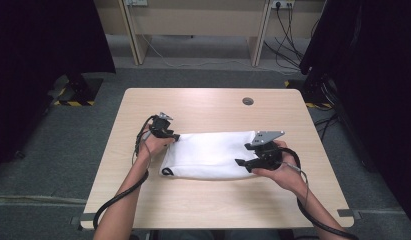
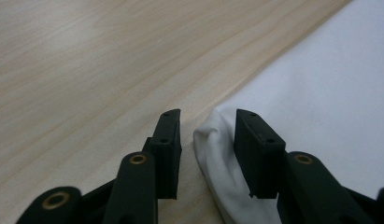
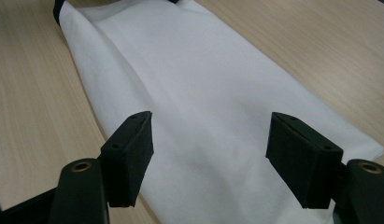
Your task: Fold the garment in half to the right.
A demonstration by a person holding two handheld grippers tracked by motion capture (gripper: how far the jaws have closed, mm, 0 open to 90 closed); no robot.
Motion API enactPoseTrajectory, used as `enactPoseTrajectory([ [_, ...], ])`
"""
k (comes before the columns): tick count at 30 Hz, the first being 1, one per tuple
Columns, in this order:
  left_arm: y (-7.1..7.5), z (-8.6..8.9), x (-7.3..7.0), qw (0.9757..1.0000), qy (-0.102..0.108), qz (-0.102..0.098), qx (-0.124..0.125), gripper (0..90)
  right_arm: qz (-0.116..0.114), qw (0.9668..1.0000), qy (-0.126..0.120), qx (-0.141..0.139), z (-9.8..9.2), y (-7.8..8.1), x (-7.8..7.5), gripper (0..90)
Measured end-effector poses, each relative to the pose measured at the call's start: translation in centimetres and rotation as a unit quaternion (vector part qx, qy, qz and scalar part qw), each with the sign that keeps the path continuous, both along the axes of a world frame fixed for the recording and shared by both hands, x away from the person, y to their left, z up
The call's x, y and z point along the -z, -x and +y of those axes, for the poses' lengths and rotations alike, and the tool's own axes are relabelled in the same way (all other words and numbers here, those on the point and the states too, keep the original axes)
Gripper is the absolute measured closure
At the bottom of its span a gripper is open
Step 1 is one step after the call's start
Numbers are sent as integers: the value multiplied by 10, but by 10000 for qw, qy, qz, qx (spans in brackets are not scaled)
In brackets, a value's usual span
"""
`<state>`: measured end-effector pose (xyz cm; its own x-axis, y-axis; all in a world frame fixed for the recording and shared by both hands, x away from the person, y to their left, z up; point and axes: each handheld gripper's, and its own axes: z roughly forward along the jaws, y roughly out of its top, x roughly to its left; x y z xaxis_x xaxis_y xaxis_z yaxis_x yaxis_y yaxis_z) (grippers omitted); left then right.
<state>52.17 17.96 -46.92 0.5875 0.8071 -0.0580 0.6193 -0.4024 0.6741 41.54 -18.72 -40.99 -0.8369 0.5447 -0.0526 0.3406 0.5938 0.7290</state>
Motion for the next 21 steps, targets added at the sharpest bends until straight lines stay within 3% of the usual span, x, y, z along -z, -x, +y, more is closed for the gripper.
enactPoseTrajectory([
  [5,4,-2,1,9999,118,-18,91,803,23,9999,27,-126,11,1,1,332],
  [9,3,-5,-4,9998,-61,95,145,838,3,9991,92,-419,38,5,0,367],
  [12,2,-7,-9,9996,-112,129,216,844,-61,9967,20,-808,77,9,-6,380],
  [15,1,-7,-12,9994,-148,162,277,845,-118,9927,115,-1191,118,9,-7,385],
  [19,0,-7,-16,9990,-162,177,381,844,-146,9863,380,-1596,178,7,6,398],
  [21,-1,-7,-17,9989,-170,185,404,843,-155,9826,572,-1760,198,8,15,404],
])
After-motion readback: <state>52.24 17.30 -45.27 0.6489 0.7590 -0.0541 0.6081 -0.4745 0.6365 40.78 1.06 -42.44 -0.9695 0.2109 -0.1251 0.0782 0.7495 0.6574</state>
